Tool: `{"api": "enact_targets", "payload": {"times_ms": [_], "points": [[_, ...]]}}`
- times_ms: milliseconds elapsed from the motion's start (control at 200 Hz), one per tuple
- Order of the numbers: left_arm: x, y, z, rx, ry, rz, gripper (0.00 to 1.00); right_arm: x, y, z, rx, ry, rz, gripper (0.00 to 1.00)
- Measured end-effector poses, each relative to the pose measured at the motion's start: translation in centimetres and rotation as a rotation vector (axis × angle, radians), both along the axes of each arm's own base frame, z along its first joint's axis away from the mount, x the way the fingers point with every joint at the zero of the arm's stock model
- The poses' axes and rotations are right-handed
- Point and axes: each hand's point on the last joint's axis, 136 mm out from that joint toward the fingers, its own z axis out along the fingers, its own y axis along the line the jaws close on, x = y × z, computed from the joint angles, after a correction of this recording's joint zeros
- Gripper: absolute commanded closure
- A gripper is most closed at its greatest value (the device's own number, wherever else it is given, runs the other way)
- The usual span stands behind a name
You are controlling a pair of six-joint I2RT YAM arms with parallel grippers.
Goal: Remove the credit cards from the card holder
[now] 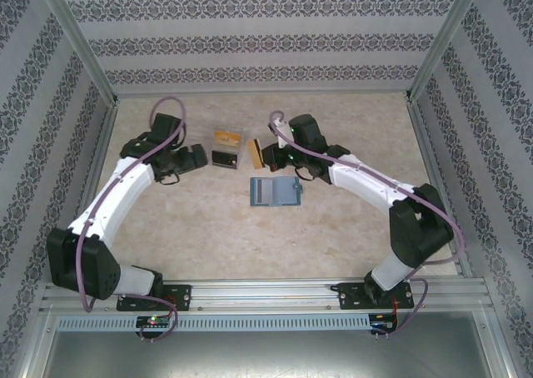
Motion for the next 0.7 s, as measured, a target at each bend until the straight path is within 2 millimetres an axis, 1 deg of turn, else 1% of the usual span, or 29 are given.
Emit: {"api": "enact_targets", "payload": {"times_ms": [95, 140, 185, 260, 360, 475, 565, 699], "points": [[-1.4, 2.8, 0.0, 0.017, 0.015, 0.048, 0.01, 1.5, 2.1, 0.7, -0.037, -0.062, 0.051, 1.0], [-2.0, 3.5, 0.0, 0.02, 0.02, 0.06, 0.01, 2.1, 3.0, 1.0, -0.054, -0.093, 0.077, 1.0], [-2.4, 3.9, 0.0, 0.018, 0.028, 0.06, 0.01, 2.8, 4.1, 1.5, -0.072, -0.13, 0.109, 1.0], [-2.8, 4.0, -0.1, 0.014, 0.034, 0.044, 0.01, 4.0, 5.3, 2.2, -0.099, -0.188, 0.146, 1.0], [-3.3, 3.8, -0.4, 0.01, 0.042, 0.014, 0.01, 5.1, 6.9, 3.1, -0.131, -0.277, 0.21, 1.0], [-3.7, 3.9, -0.8, 0.01, 0.049, 0.006, 0.01, 6.6, 8.0, 3.5, -0.177, -0.365, 0.269, 1.0], [-3.8, 3.9, -0.8, 0.003, 0.049, -0.003, 0.01, 7.8, 8.7, 3.0, -0.222, -0.415, 0.305, 1.0], [-3.8, 4.0, -0.9, -0.002, 0.05, -0.004, 0.01, 9.1, 9.4, 1.1, -0.287, -0.444, 0.36, 1.0]]}}
